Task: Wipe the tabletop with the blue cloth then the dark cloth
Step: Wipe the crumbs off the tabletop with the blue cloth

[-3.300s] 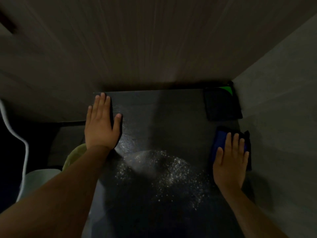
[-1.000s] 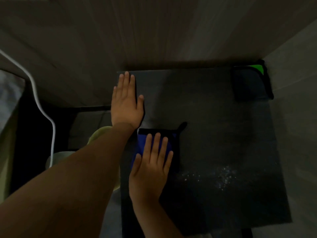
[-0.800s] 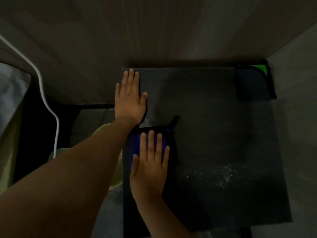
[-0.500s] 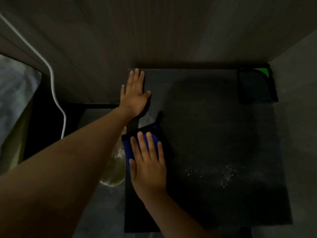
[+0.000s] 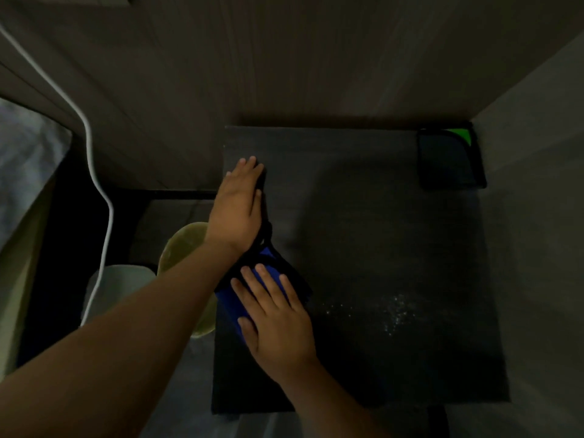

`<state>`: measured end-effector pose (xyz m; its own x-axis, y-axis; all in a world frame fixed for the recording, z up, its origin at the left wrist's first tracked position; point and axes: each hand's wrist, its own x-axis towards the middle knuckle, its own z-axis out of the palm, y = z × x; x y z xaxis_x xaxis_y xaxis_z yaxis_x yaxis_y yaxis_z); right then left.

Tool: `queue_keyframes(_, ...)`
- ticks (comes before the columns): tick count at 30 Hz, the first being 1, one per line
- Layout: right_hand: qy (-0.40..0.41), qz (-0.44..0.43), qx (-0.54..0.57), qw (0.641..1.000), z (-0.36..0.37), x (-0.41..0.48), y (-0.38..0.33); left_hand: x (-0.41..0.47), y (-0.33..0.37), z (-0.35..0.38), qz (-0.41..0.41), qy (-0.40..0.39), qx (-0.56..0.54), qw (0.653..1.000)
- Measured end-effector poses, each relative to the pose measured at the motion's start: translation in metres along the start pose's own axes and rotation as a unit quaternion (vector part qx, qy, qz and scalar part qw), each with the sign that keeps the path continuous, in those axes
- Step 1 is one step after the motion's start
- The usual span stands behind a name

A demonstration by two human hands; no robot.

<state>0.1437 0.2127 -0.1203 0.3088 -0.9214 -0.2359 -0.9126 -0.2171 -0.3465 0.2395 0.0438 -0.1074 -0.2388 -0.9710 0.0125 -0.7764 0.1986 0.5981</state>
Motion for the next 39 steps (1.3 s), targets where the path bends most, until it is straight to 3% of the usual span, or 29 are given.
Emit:
queue_keyframes(5, 0.027, 0.044, -0.02, 0.998, -0.012, -0.01, 0.043, -0.023, 0.013, 0.023, -0.01, 0.009, -0.031, 0.999)
queue_keyframes(11, 0.035, 0.108, -0.078, 0.991, -0.028, -0.018, 0.093, -0.037, 0.026, 0.047, 0.065, -0.016, 0.081, 0.995)
queue_keyframes(18, 0.042, 0.146, -0.087, 0.985, -0.032, -0.033, 0.126, -0.038, 0.026, 0.048, 0.059, -0.031, 0.111, 0.992)
queue_keyframes(39, 0.063, 0.124, -0.109, 0.984, -0.043, -0.053, 0.168, -0.037, 0.025, 0.049, 0.064, -0.025, 0.132, 0.989)
